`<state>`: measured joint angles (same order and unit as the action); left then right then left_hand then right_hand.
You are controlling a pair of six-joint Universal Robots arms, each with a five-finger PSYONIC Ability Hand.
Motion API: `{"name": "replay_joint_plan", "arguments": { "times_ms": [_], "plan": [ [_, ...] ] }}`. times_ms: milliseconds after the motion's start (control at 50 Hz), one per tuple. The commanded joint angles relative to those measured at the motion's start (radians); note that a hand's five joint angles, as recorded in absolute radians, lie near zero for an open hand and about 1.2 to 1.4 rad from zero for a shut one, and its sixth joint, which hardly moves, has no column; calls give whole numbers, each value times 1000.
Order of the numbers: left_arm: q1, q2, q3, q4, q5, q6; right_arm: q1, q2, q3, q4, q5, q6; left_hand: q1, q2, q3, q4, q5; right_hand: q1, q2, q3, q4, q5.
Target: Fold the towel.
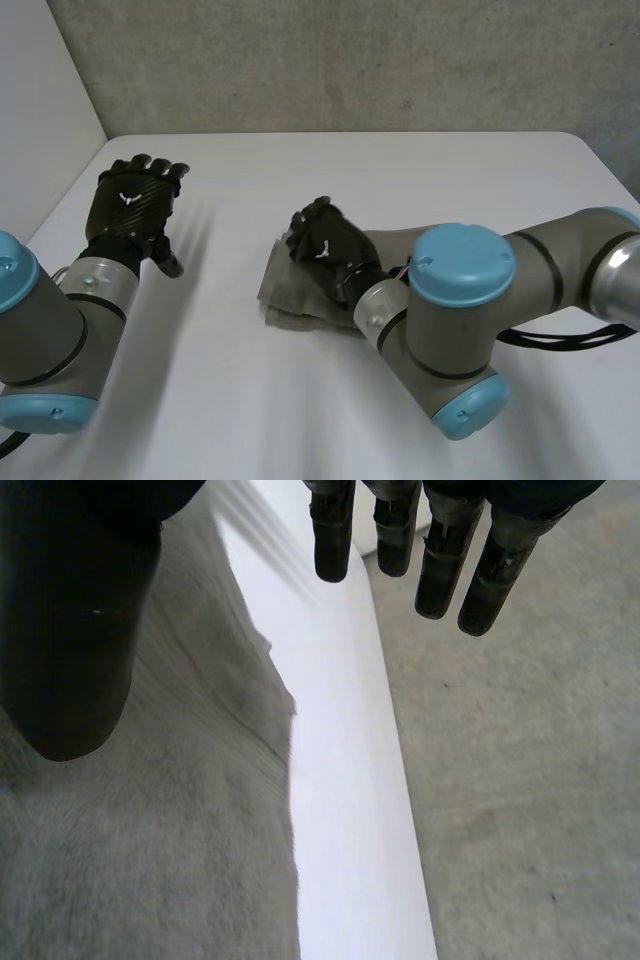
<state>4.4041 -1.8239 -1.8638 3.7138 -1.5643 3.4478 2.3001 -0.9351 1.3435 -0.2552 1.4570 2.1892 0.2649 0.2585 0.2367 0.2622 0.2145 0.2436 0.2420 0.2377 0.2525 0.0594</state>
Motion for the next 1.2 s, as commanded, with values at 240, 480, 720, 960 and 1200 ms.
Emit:
{"name": "replay_joint_plan", "arguments": {
  "times_ms": [240,480,720,960,1200],
  "plan": [
    [-86,3,18,2,3,1,-300,-324,398,1,-1,297,-90,-84,-62,-88,-215,-69,-67,-63,-78,-59],
    [-104,-3,12,0,1,4,-373,-199,447,-9,-50,294,-90,-84,-62,-88,-215,276,277,282,267,285],
    [-104,-2,11,-5,15,-12,-378,-185,444,-6,-35,299,-90,-84,-62,-88,-215,335,336,341,326,344],
    [-94,25,20,-9,76,-147,-409,-231,428,-10,81,241,-90,-84,-62,-88,-215,1153,1154,1159,1144,1162],
    [-89,109,23,-8,90,-170,-185,-223,197,-9,76,3,-90,-84,-62,-88,-215,1153,1154,1159,1144,1162]
  ]
}}
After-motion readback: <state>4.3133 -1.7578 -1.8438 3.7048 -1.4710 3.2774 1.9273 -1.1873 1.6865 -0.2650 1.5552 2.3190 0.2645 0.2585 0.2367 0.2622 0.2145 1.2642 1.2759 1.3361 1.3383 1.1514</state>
